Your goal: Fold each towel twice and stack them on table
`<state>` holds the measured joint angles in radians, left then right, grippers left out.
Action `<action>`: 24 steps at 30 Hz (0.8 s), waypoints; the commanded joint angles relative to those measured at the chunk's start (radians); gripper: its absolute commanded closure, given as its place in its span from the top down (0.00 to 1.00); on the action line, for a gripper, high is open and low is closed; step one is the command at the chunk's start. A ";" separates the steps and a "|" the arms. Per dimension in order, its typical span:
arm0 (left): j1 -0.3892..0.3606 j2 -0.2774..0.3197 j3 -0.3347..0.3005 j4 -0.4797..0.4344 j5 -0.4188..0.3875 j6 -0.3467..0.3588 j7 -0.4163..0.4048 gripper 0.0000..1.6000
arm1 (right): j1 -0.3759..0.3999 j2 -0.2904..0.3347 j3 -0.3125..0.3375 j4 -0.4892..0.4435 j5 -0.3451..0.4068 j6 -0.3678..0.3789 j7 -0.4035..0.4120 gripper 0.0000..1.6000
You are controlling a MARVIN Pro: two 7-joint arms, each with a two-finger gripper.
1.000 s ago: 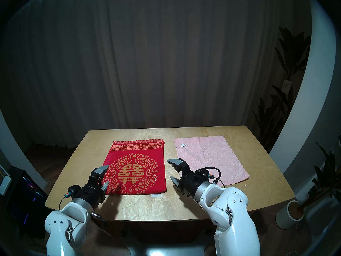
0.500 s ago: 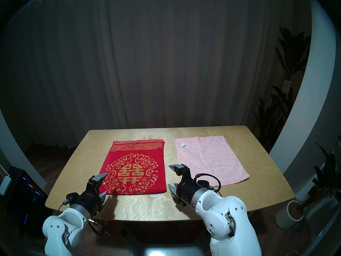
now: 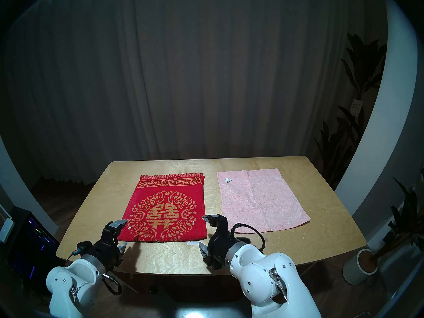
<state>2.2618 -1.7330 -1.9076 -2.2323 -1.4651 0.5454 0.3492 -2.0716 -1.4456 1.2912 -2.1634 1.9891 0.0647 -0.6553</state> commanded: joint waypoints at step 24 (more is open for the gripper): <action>-0.129 0.136 -0.076 0.162 -0.102 0.155 0.080 1.00 | 0.280 0.207 -0.359 0.206 0.035 -0.439 0.225 1.00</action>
<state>2.1482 -1.6365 -1.9749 -2.0889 -1.5510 0.6612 0.4151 -1.8879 -1.2737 1.0049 -1.9982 2.0121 -0.2983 -0.4742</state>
